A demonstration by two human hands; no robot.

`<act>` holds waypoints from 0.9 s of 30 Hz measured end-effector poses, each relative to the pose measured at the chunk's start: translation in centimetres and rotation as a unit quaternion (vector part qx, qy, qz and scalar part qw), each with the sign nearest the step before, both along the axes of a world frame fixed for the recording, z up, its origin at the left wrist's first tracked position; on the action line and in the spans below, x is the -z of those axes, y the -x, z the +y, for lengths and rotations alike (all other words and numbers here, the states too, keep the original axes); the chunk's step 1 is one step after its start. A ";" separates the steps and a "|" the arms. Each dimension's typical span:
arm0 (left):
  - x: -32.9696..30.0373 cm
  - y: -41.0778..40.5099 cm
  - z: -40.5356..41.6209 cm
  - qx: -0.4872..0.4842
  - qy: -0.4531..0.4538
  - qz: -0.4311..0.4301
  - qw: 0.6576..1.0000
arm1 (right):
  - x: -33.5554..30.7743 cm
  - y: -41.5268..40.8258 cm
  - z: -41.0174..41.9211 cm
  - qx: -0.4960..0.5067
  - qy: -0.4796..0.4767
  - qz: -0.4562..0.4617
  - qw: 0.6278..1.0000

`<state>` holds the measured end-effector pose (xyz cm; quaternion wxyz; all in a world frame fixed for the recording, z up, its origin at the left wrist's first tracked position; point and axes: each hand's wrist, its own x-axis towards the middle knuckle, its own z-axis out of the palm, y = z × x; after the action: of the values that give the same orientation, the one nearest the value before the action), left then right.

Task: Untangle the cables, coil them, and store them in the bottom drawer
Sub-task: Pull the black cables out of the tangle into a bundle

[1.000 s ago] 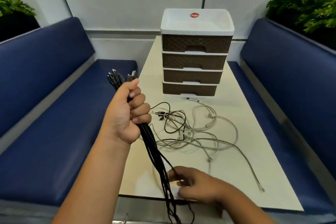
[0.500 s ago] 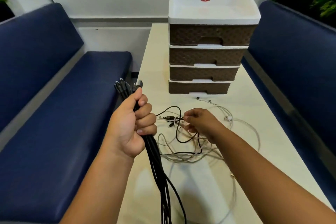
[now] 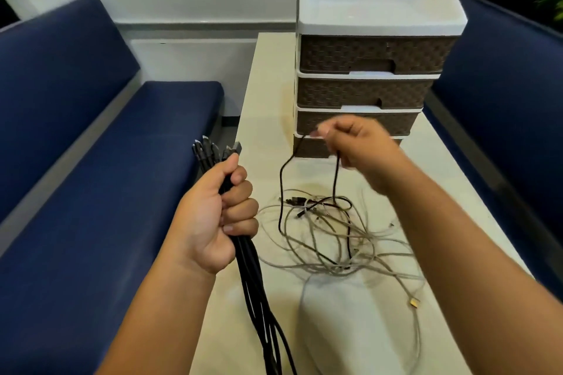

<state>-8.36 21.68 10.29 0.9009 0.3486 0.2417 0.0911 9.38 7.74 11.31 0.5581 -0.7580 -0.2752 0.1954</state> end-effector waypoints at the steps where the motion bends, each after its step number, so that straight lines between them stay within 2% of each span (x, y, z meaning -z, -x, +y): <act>1: 0.0 0.0 0.0 0.001 -0.003 0.002 1.000 | -1.9 0.1 -0.4 0.006 -0.023 -0.028 0.999; 7: -0.8 -0.4 -1.1 0.018 -0.029 0.012 0.999 | -10.0 1.7 -2.2 0.033 -0.138 -0.145 0.979; 12: -1.6 -0.9 -2.3 0.052 -0.034 0.024 0.998 | -12.7 3.1 -3.5 0.038 -0.243 -0.226 0.942; 15: -1.8 -1.3 -2.9 0.064 -0.025 0.031 0.997 | -13.6 3.3 -4.0 0.014 -0.264 -0.230 0.936; 17: -2.0 -1.6 -3.2 0.078 -0.016 0.037 0.996 | -13.6 3.7 -4.8 -0.022 -0.242 -0.219 0.945; 21: -2.4 -2.2 -4.2 0.112 -0.006 0.046 0.993 | -11.5 5.6 -7.2 -0.172 -0.142 -0.194 0.955; 25: -2.4 -2.6 -5.2 0.118 -0.028 0.057 0.991 | -7.8 6.9 -8.9 -0.321 -0.034 -0.171 0.931; 27: -2.3 -2.6 -5.5 0.130 -0.043 0.067 0.988 | -5.8 6.9 -9.5 -0.377 0.008 -0.102 0.921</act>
<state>-5.71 16.17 12.59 0.8710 0.4209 0.2500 -0.0399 2.44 -1.80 17.12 0.4061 -0.6183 -0.5946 0.3150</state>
